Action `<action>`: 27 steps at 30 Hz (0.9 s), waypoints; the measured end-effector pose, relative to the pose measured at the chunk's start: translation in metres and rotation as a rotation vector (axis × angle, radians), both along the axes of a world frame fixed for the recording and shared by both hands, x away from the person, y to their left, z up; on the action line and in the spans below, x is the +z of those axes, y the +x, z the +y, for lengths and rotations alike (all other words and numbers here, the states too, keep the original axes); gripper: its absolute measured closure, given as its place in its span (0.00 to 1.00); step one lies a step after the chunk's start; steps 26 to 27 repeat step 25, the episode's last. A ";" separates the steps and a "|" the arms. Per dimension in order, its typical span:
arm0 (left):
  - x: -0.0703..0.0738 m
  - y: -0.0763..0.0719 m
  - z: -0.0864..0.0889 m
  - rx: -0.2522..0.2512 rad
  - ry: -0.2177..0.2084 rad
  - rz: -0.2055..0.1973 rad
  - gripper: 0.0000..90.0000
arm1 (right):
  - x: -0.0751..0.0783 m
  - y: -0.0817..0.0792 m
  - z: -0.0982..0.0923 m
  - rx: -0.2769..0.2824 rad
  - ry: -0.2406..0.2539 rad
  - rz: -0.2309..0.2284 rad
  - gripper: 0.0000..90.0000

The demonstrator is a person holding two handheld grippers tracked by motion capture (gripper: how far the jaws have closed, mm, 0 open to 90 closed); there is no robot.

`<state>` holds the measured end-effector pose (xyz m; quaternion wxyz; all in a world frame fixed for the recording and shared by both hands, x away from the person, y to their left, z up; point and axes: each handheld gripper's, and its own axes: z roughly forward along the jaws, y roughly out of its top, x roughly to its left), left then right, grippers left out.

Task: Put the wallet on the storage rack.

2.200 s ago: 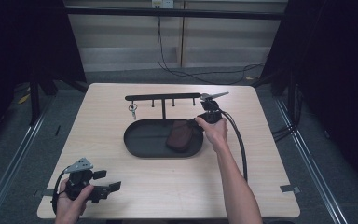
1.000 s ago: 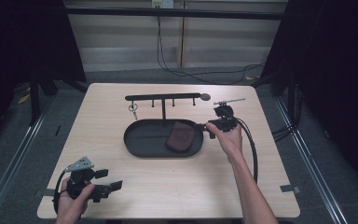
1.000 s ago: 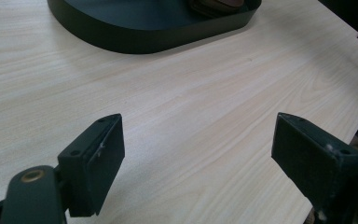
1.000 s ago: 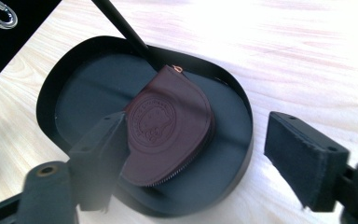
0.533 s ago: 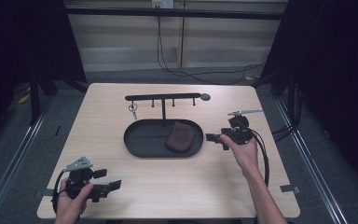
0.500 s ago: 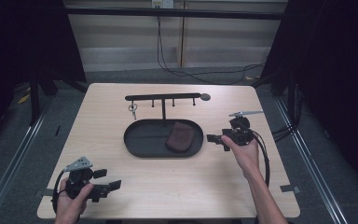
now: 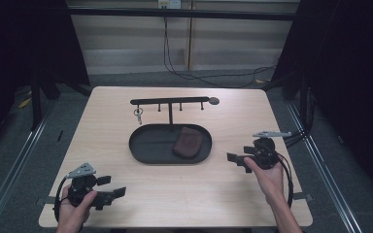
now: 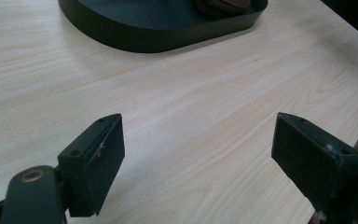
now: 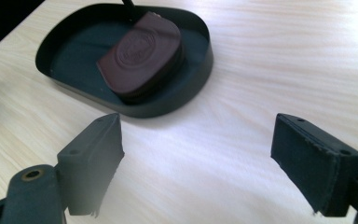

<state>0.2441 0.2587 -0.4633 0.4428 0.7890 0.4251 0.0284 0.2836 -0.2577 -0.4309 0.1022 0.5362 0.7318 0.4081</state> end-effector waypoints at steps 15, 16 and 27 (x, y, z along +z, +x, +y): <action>-0.001 -0.001 -0.002 -0.004 0.004 0.006 0.19 | -0.028 -0.057 -0.028 -0.062 -0.043 -0.003 0.19; -0.001 -0.001 -0.002 -0.008 0.008 0.006 0.19 | -0.029 -0.059 -0.030 -0.067 -0.047 -0.004 0.19; 0.000 0.000 -0.001 -0.011 0.003 0.000 0.19 | -0.049 -0.062 -0.044 -0.125 -0.179 0.065 0.20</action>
